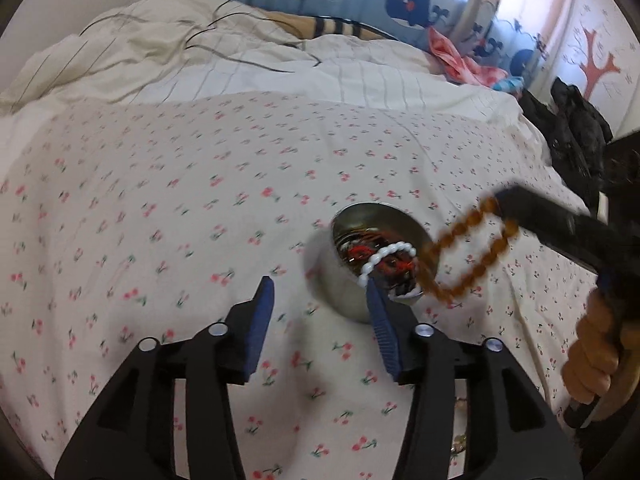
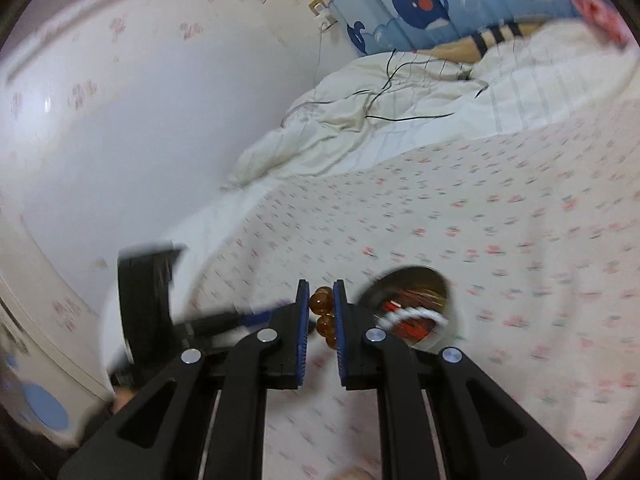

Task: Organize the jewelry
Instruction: 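Drop the amber bead bracelet into the tin with the right tool, then move the open right tool down over the silver wire bangle beside the tin, then grasp the silver wire bangle rim with the right tool and lift it, then grasp the peach bead bracelet with the left tool while the right tool holds the silver bangle, then carry the peach bead bracelet to the tin with the left tool while the right tool holds the bangle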

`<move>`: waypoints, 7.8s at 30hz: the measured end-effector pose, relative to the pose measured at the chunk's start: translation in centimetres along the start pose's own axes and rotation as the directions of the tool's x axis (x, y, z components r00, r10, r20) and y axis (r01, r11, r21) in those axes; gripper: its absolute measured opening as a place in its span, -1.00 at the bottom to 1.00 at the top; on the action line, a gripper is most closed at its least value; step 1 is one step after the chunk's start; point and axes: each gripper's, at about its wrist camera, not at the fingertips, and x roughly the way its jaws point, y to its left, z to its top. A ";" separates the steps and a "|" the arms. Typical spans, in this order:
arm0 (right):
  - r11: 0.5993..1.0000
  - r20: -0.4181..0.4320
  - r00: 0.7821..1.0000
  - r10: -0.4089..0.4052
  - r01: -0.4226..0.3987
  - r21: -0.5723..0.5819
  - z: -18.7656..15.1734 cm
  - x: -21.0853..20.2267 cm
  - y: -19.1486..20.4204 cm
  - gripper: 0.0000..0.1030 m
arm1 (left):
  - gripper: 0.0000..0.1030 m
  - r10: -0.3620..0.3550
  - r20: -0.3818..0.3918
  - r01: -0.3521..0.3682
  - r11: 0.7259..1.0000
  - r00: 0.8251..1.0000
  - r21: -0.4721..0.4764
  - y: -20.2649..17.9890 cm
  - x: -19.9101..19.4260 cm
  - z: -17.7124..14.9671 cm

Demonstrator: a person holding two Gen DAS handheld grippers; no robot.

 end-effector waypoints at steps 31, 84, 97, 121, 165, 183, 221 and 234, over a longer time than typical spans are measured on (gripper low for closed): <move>0.811 -0.231 0.822 -0.521 0.391 -0.436 -11.8 -4.3 -0.1 0.11 | 0.18 0.006 -0.211 0.089 0.895 0.977 0.437 -9.8 2.1 -8.9; 0.621 -0.209 0.692 -0.691 0.421 -0.661 -14.8 -1.1 0.4 0.22 | 0.58 0.091 -0.136 -0.051 0.961 0.987 0.272 -5.3 1.1 -5.9; 0.819 -0.391 0.813 -0.432 0.173 -0.547 -13.9 -3.5 2.1 -0.09 | 0.60 0.106 -0.128 -0.068 0.960 0.986 0.272 -5.2 1.0 -5.8; 0.809 -0.386 0.796 -0.466 0.206 -0.551 -14.9 -1.1 1.2 0.09 | 0.61 0.110 -0.137 -0.068 0.957 0.984 0.283 -5.5 1.1 -5.9; 0.789 -0.334 0.786 -0.521 0.294 -0.539 -13.2 -2.8 0.6 0.11 | -0.85 0.156 -0.211 -0.091 0.953 0.965 0.289 -5.8 3.3 -6.7; 0.856 -0.257 0.869 -0.423 0.291 -0.427 -10.8 -3.8 1.0 -0.89 | -0.87 0.022 -0.168 0.004 0.988 0.986 0.153 -3.2 1.5 -5.3; 0.853 -0.112 0.919 -0.377 0.298 -0.428 -10.3 -4.9 2.3 -0.93 | -0.87 -0.161 -0.039 0.166 0.956 0.986 0.244 -6.7 -2.9 -4.2; 0.860 -0.096 0.920 -0.380 0.313 -0.402 -9.6 -5.2 2.0 -0.92 | -0.87 -0.163 0.022 0.150 0.946 0.986 0.287 -9.9 -3.9 1.2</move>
